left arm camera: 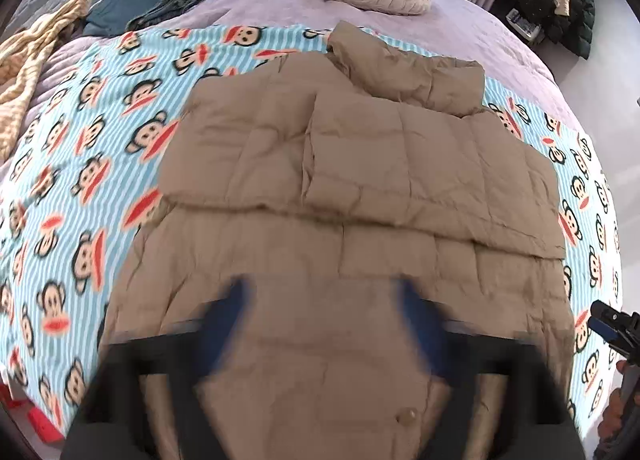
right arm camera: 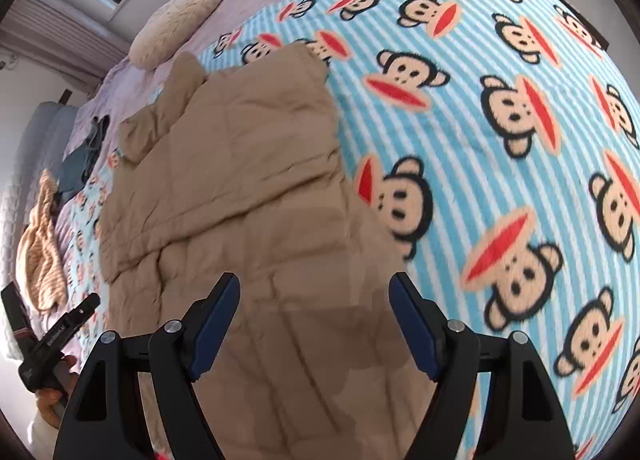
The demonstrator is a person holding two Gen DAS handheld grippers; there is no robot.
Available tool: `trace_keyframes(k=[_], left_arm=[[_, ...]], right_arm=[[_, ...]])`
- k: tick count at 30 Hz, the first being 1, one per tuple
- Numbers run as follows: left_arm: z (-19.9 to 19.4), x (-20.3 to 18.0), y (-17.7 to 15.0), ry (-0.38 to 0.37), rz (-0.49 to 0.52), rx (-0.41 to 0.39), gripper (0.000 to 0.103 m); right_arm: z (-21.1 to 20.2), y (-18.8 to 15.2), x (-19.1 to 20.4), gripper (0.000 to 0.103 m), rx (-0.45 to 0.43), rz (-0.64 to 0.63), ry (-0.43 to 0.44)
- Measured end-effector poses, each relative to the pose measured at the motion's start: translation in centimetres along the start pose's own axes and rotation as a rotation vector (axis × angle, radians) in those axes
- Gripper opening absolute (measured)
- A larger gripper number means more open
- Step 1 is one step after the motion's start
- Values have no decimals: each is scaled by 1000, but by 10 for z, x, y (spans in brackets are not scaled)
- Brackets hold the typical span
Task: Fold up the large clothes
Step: 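Release the jacket and withdraw the right tool, then move both open tools down to the jacket hem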
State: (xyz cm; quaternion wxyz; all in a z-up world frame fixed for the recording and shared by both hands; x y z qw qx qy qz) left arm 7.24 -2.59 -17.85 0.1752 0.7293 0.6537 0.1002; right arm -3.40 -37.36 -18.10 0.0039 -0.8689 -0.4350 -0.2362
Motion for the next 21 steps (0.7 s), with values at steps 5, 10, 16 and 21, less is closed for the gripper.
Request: trace_keyframes(k=[5,10,16,21], left_arm=[[-23,5,-22,29,-57,3,102],[-36,5,-43,56,-48,33,102],[-52,7,-61,52,-20,62,102],[-56,15,-76,20,-8,90,102]], right_arm=[[-8,-12,3,80,28,-7,20],[-15,-23,13,82,54,-21,42],[-14,-48,30,85,118,-32,74],[-17,-67,41,85,110,-18,74]])
Point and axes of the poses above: each gripper's, at about its wrist camera, not at the fingertips, and z roughly the way its jaws point, x to its left, y to its top, the point moved 7 cm from there along z, roughly the way its jaws point, and after that the axes turned 6 degrees about z, right-handed, at the moved point
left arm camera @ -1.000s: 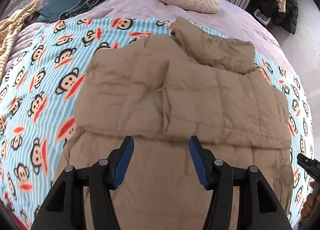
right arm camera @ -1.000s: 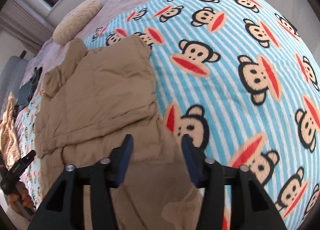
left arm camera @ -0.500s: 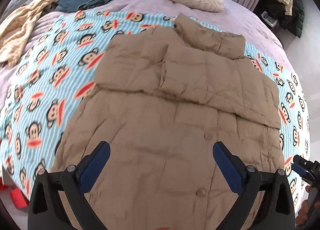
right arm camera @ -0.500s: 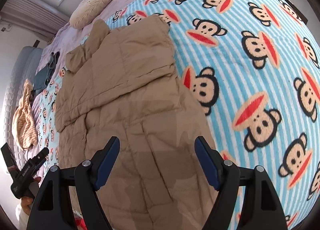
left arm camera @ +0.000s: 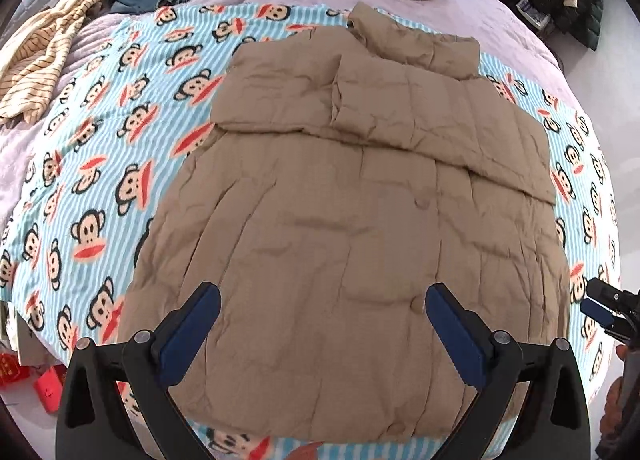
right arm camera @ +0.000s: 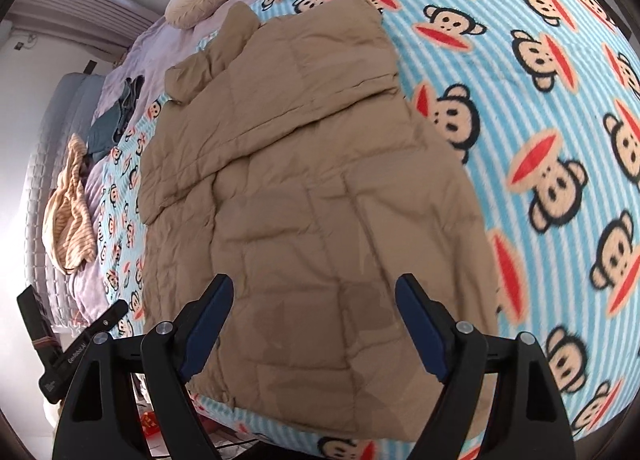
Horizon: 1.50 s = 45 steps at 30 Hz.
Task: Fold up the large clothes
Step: 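Move both open tools down to the jacket hem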
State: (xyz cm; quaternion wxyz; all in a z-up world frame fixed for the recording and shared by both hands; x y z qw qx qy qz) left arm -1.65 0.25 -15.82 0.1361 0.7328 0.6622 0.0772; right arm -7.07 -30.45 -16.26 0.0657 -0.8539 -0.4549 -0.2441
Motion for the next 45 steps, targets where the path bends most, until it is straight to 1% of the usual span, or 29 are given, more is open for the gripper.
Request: trace_keyframes(k=[3,5,10,15,17,19,21,23,25,28,32,36,37,40,42,44,45], left_arm=[[0,7,-9,-11,16,11,102],[0,13,-16,-17,29,18,102],[1,33,-38,-31,58,31,102],[3,53,-60,-33,71,49,102],[3,63,-68,-20,66,51,102],[3,70,-73,-16,71,51,102],[5,79,-79,-14,70,66,102],[6,87,-85,-6,67,74,102],[7,92,-90,-24,66,82,102],[6,105,-101,-81,24,81,102],[5,135,-118,-215,-116,86,102],[15,159,-136,-297,-233,122,102],[18,161,-140,-313,-248,131,102],[32,161,-151,-390,-285,172,102],[43,152,-157,-454,-299,202,102],[53,141,-158,-495,-298,218,102],[58,134,-157,-499,-292,222,102]], right_arm=[[1,-16,5,86,-20,22,-20],[3,-28,7,103,-27,33,-31],[8,-50,11,103,-67,83,-47],[19,-84,9,103,-54,165,-32],[25,-96,6,103,-30,196,-30],[31,-106,2,103,7,240,-12],[35,-114,-2,103,32,303,36],[37,-122,-6,103,33,346,62],[37,-127,-13,103,24,378,63],[34,-134,-26,103,15,420,65],[29,-144,-46,103,-5,499,109],[30,-152,-62,103,-9,562,151],[31,-154,-66,103,-7,577,161],[34,-160,-73,102,-3,598,189],[36,-163,-75,102,-2,611,198],[39,-164,-77,102,-8,630,208],[41,-163,-79,102,-14,642,216]])
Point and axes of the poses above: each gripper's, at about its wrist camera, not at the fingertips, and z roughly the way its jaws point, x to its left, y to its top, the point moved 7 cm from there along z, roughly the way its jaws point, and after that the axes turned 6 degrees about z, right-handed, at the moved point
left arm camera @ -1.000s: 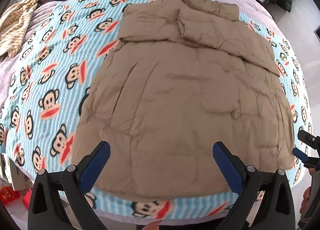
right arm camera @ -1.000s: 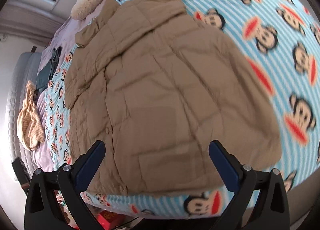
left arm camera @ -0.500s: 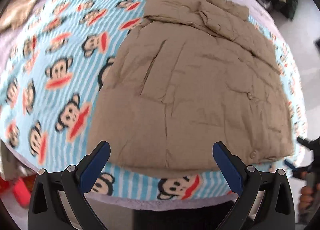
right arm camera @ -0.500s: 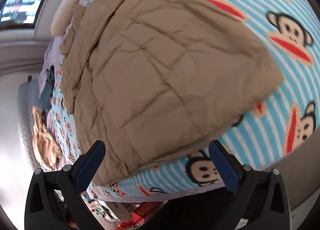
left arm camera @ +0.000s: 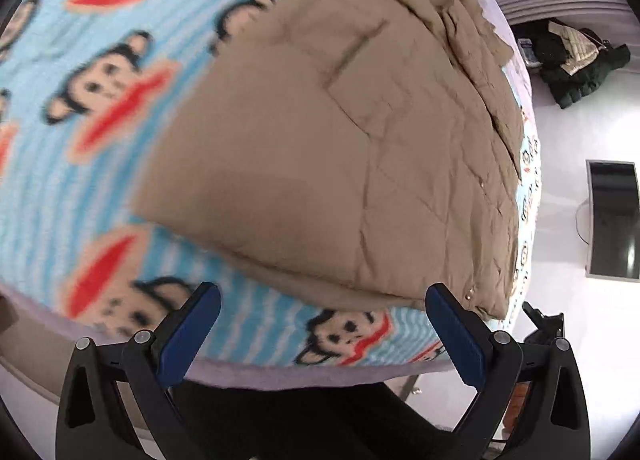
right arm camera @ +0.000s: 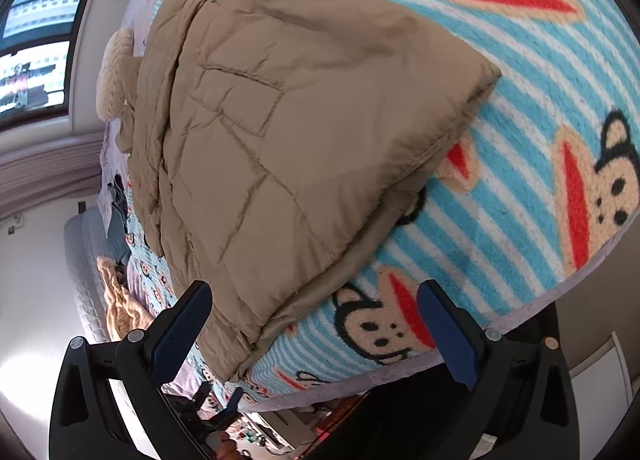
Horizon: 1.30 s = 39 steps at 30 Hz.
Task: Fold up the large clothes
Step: 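Move both open tools down to the jacket hem, then grasp the jacket hem with the left tool while the right tool grasps it too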
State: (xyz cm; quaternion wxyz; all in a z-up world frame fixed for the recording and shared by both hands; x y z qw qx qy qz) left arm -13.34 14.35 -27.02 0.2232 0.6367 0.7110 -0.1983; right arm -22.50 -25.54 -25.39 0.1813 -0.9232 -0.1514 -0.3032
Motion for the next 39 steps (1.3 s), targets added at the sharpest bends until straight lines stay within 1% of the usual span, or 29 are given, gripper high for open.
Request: trace_keyframes(k=[3,4,6,7,8,9,10,11,12,13,14,15,16,20,24,26,31,36,39], left_arm=[[17,-12,8,-6,12,2,102],[20,-16,11,-7,14,2,102],[26,-23,19,-15,17,0,102],[29,-24,22,-12,15,1,102],[29,-25,25,-11,8,1,102],[29,-26,26,-12,1,-5,91],[28,-26,28,-3,2,-11,81],[27,-26,30,14,7,-7,58],[26,-23,31,27,11,-3,30],[24,-21,32,28,11,1,21],[19,-19,33,17,7,-5,16],[14,-21,35,9,13,-19,14],[8,-26,37,5,31,-36,12],[-22,-55,49,-29,116,-111,12],[-46,-80,68,-61,167,-167,12],[-62,-92,82,-68,192,-202,12],[-90,-118,114,-42,231,-278,12],[-116,-155,161,-12,256,-372,12],[-127,-179,196,29,264,-433,12]], right_arm=[[5,7,-1,100,-13,39,32],[7,10,-1,97,-15,52,44],[12,16,0,96,-16,77,54],[15,18,0,94,-17,90,62],[17,21,1,87,-14,105,75],[19,23,2,82,-9,114,87],[21,24,3,70,-1,120,96],[23,25,5,55,7,126,101],[24,25,4,42,6,133,91],[24,25,3,19,6,142,77],[24,25,5,16,6,148,87],[22,25,7,14,0,149,103],[20,25,9,12,-5,142,112],[5,23,31,11,-28,66,126],[-11,26,60,10,-49,-11,138],[-20,29,80,10,-59,-59,145],[-38,44,139,10,-85,-207,133],[-52,69,213,10,-91,-350,163],[-52,89,260,10,-72,-433,191]])
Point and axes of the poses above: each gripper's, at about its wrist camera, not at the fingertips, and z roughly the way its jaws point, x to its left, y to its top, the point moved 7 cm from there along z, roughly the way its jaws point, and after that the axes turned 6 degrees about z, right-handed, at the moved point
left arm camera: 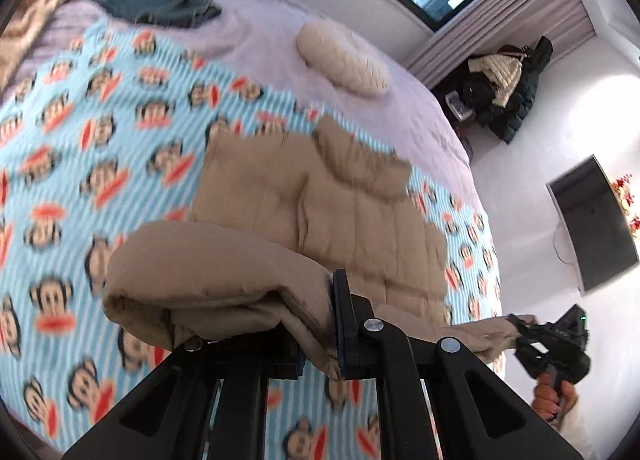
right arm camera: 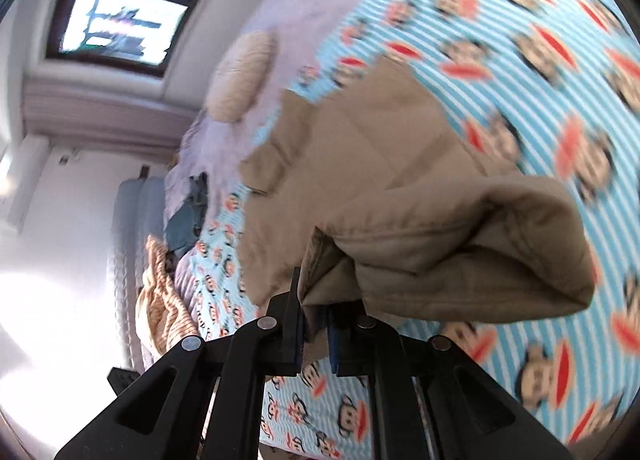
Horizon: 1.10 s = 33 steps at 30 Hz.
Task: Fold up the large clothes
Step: 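Grasp the jacket hem with the left tool while the right tool grasps it too, then lift the hem with both tools and fold it over toward the collar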
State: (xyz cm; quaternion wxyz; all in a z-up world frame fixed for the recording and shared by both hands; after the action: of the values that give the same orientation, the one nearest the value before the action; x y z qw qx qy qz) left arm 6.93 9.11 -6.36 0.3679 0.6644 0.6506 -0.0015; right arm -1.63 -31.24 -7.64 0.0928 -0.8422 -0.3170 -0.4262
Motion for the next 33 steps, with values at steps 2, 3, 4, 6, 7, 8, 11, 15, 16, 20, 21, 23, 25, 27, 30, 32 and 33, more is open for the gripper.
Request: trace_keyframes(k=[2,3,4,6,7,8,11,15,16,20,21,23,25,27,30,32,33], left_arm=[[7,-5,22,30,-5,-24,12],[14,-7,34,48,-12,-35,12],[22,-7,46,70,-18,-40,12],[36,-9,64,107,-15,-52,12],[43,-8,72,122,-11,-56,12],[52,-8,80,139,-8,-58,12],[85,2,101,182,-17,-43,12],[133,20,121,194,1,-18,12],[151,27,125,207,14,-2,12],[209,47,131,240,56,60,12],[224,53,131,241,61,70,12],[248,61,129,245,66,84,12],[265,67,127,249,62,80,12],[275,71,125,248,56,75,13],[274,72,125,239,57,75,15],[259,69,128,248,73,57,32],[248,68,131,263,81,37,61]], right_arm=[[9,23,15,10,19,-37,8],[15,33,20,10,27,-51,9],[22,45,26,10,39,-67,10],[40,70,38,10,58,-108,6],[50,81,42,10,62,-128,0],[58,90,44,10,63,-139,-8],[94,116,43,10,75,-121,-38],[140,142,27,10,77,-85,-78],[152,147,21,10,82,-72,-83],[197,163,-11,10,80,-3,-124],[205,166,-17,10,75,7,-127],[221,170,-31,10,65,32,-118],[232,172,-40,10,63,61,-96],[238,173,-45,10,55,75,-78],[239,175,-44,10,59,71,-82],[233,173,-38,16,60,61,-87],[229,172,-34,20,59,45,-93]])
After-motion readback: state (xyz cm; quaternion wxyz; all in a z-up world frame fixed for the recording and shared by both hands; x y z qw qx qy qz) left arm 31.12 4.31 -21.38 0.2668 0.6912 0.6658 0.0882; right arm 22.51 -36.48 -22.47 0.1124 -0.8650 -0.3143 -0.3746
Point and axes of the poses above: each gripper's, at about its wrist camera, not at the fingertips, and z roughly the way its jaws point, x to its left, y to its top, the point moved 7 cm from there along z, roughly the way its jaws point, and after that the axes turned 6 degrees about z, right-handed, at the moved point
